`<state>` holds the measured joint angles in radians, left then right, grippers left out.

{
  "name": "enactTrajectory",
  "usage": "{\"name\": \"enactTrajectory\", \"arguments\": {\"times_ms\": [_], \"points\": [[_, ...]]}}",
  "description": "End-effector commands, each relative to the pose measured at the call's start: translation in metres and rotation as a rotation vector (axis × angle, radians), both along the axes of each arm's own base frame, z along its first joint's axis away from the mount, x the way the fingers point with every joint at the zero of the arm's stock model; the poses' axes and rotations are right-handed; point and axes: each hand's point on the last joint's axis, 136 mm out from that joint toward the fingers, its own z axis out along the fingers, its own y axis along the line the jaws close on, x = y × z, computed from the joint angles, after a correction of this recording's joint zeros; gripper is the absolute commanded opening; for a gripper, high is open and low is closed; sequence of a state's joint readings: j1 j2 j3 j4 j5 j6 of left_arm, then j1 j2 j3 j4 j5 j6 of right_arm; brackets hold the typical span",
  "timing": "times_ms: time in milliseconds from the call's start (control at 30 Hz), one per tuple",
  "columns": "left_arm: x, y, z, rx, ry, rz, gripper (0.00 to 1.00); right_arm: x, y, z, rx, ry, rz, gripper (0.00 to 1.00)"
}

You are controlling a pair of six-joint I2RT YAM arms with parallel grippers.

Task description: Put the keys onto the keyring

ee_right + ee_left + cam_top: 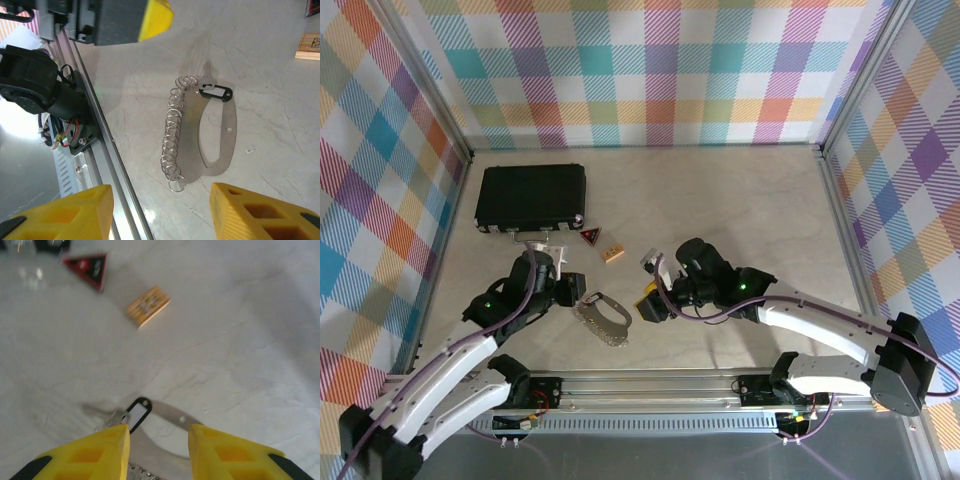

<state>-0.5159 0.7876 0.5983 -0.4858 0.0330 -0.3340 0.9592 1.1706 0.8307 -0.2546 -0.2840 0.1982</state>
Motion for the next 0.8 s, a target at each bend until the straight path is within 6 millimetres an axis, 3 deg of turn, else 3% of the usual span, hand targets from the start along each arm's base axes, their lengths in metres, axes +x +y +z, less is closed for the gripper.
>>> {"name": "enactTrajectory", "arguments": {"times_ms": [0,267,767], "points": [[0.0,-0.004,-0.013,-0.079,0.07,0.008,0.38,0.0,0.006,0.004,0.055,0.0,0.014,0.55],[0.003,0.01,-0.056,0.013,0.182,0.083,0.43,0.003,0.005,-0.01,0.088,0.014,0.051,0.59],[0.003,0.013,-0.098,0.077,0.294,0.106,0.4,0.018,0.001,-0.015,0.217,0.064,0.115,0.59]]}}
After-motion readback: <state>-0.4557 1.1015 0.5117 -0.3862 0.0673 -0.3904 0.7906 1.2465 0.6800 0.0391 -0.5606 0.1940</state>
